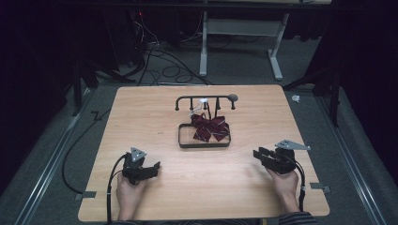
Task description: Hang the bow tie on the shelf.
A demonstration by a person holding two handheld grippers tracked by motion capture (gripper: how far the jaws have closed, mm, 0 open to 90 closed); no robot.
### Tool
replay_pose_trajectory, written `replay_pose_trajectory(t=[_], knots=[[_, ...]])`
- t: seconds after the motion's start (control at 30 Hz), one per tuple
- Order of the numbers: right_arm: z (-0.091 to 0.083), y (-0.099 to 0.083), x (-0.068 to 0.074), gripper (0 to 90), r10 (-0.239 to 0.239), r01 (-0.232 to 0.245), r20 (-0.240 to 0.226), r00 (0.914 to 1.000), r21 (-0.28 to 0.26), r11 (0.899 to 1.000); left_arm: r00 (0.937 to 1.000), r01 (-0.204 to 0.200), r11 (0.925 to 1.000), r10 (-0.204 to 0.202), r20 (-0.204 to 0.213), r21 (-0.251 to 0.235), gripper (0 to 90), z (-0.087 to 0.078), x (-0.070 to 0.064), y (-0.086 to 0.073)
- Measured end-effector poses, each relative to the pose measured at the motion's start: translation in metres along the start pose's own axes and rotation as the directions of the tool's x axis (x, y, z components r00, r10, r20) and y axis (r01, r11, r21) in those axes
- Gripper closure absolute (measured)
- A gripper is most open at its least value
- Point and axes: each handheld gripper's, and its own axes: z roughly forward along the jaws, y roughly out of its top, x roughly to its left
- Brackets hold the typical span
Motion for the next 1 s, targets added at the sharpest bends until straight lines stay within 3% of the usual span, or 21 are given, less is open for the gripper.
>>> replay_pose_trajectory(t=[0.67,1.0], knots=[[0.023,-0.013,-0.007,64.9,0.008,-0.012,0.057,0.9983,0.067,0.998,1.0,0.001,1.0,-0.001,0.0,0.0,20.4,0.0,0.0,0.0],[0.029,-0.017,-0.004,64.5,-0.036,0.027,0.104,0.994,0.092,0.995,1.0,0.001,1.0,-0.001,0.001,0.0,20.4,0.0,0.0,0.0]])
